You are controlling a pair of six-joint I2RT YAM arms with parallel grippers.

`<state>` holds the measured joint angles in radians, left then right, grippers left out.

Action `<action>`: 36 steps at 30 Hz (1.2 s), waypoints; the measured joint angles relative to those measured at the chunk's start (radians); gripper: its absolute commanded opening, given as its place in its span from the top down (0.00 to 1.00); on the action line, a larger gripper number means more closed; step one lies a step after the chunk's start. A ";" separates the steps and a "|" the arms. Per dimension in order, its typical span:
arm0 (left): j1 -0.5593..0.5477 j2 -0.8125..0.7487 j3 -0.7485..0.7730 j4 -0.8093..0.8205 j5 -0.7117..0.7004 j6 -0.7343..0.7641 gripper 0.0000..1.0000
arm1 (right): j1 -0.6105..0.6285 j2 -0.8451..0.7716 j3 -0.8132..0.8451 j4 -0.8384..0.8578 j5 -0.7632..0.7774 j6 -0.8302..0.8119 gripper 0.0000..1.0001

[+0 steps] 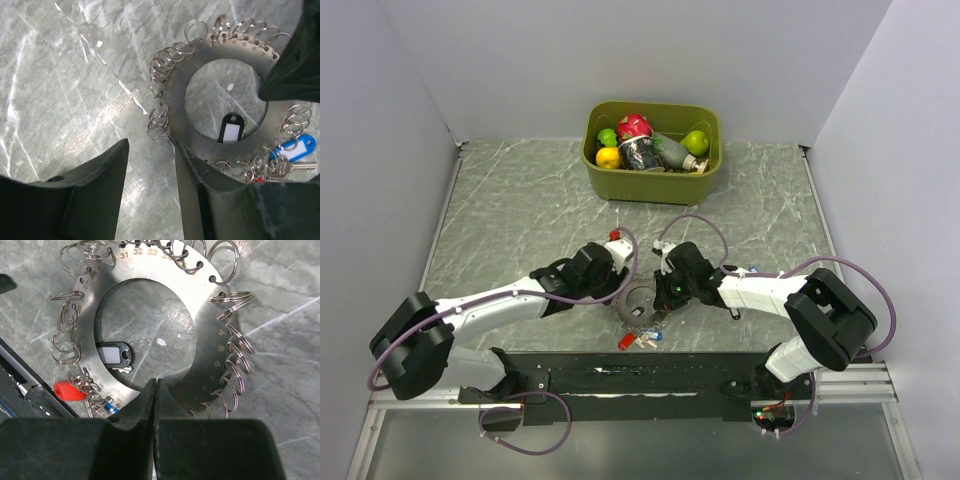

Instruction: Put the keys on the keyring

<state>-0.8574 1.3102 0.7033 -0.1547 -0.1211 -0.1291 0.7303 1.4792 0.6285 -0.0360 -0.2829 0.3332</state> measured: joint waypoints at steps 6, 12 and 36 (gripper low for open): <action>-0.004 -0.088 -0.026 0.021 0.014 0.010 0.52 | -0.001 -0.006 0.000 -0.011 0.014 0.010 1.00; -0.004 -0.198 -0.073 0.074 0.027 0.025 0.55 | -0.006 -0.010 0.000 -0.018 0.024 0.019 1.00; -0.040 0.031 0.051 -0.044 0.177 0.349 0.61 | -0.011 -0.207 -0.020 -0.084 0.027 -0.025 1.00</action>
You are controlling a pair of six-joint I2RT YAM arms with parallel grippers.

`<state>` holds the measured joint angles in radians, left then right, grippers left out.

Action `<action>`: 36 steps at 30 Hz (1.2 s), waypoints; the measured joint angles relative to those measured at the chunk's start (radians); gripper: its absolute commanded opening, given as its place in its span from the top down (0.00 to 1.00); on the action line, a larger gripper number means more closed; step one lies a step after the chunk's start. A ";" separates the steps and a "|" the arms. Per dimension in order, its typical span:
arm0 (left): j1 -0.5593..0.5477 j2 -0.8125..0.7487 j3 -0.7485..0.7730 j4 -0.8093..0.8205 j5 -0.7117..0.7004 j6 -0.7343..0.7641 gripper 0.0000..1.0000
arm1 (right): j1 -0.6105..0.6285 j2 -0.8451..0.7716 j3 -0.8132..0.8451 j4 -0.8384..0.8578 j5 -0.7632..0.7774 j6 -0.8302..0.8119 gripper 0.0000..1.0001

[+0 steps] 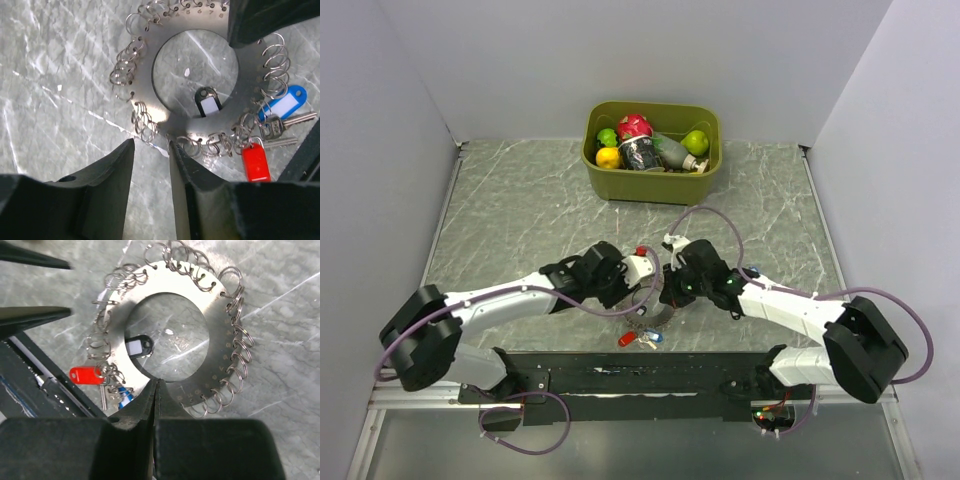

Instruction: Put the keys on the keyring

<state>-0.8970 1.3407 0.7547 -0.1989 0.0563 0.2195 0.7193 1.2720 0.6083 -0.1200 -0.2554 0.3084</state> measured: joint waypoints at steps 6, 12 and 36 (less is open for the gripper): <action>-0.005 0.069 0.037 -0.040 -0.002 0.031 0.62 | 0.000 -0.035 -0.012 0.000 0.002 -0.010 1.00; -0.010 0.084 0.037 -0.071 -0.007 0.031 0.64 | 0.000 -0.039 -0.031 -0.001 0.003 -0.011 1.00; -0.011 0.175 0.035 -0.045 -0.047 0.041 0.69 | 0.000 -0.058 -0.042 -0.001 0.004 -0.014 1.00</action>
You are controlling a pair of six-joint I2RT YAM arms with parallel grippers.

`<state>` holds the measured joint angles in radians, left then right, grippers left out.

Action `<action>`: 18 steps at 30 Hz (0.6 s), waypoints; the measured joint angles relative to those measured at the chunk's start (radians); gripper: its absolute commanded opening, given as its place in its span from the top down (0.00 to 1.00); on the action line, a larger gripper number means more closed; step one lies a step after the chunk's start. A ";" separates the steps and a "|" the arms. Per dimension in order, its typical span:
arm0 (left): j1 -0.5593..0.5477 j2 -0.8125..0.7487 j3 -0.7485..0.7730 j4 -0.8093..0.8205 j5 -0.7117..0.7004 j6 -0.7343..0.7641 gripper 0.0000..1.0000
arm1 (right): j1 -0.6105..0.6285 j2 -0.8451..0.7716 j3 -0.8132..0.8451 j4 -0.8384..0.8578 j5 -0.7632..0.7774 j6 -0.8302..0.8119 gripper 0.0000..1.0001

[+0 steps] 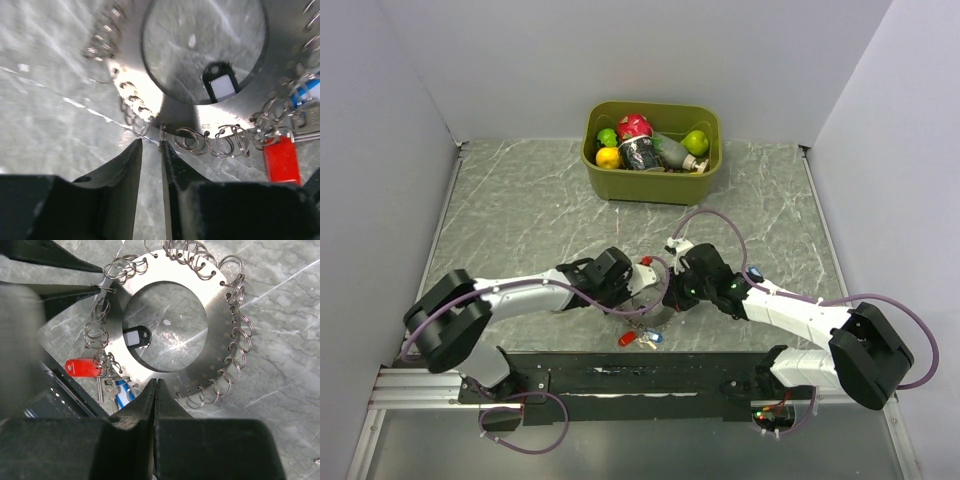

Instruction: Put the keys on the keyring

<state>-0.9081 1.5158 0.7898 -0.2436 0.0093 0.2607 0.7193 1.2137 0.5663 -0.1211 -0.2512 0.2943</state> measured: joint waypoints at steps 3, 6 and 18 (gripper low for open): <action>0.000 -0.086 -0.026 0.027 0.002 -0.001 0.66 | 0.000 0.000 0.000 0.000 -0.001 0.000 1.00; 0.005 -0.199 -0.058 0.063 0.004 -0.005 0.66 | 0.000 0.000 0.000 0.002 -0.003 0.000 1.00; 0.039 -0.076 -0.061 0.097 -0.014 -0.011 0.71 | 0.000 0.003 -0.002 0.006 -0.006 0.000 1.00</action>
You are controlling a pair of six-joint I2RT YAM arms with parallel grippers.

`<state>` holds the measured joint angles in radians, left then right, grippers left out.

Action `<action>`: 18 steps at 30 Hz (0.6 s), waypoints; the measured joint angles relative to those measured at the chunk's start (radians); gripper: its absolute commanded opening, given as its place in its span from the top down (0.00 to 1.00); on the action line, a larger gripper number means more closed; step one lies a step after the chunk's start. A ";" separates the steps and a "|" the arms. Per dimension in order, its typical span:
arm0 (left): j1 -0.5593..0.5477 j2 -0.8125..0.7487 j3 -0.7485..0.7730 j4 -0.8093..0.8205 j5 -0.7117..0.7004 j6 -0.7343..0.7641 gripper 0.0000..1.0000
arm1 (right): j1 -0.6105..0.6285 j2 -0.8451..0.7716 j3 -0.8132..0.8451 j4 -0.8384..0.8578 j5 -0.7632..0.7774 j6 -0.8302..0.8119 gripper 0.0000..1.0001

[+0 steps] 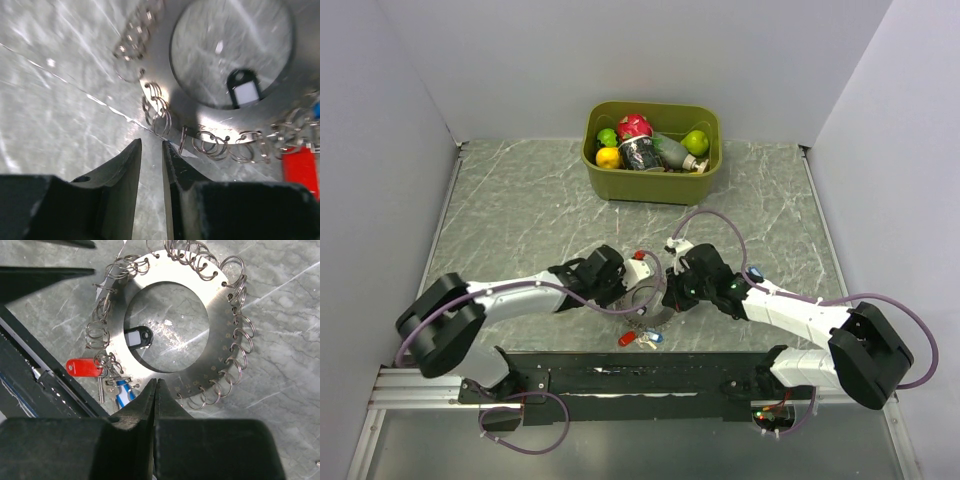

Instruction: Put the keys on the keyring

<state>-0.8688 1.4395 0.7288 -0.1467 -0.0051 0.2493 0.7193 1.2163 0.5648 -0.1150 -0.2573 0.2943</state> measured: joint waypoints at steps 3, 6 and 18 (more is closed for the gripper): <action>0.000 0.050 0.009 -0.013 -0.007 0.000 0.71 | 0.000 -0.003 -0.009 0.001 0.002 0.000 1.00; 0.000 0.060 0.015 -0.020 -0.008 0.000 0.71 | 0.000 -0.011 -0.017 -0.004 0.002 0.000 1.00; 0.000 0.088 0.037 -0.014 0.009 0.001 0.73 | 0.000 -0.024 -0.017 -0.005 0.006 0.000 1.00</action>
<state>-0.8688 1.5276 0.7658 -0.1604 0.0036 0.2501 0.7193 1.1927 0.5476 -0.1196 -0.2512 0.2939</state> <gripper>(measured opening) 0.273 0.007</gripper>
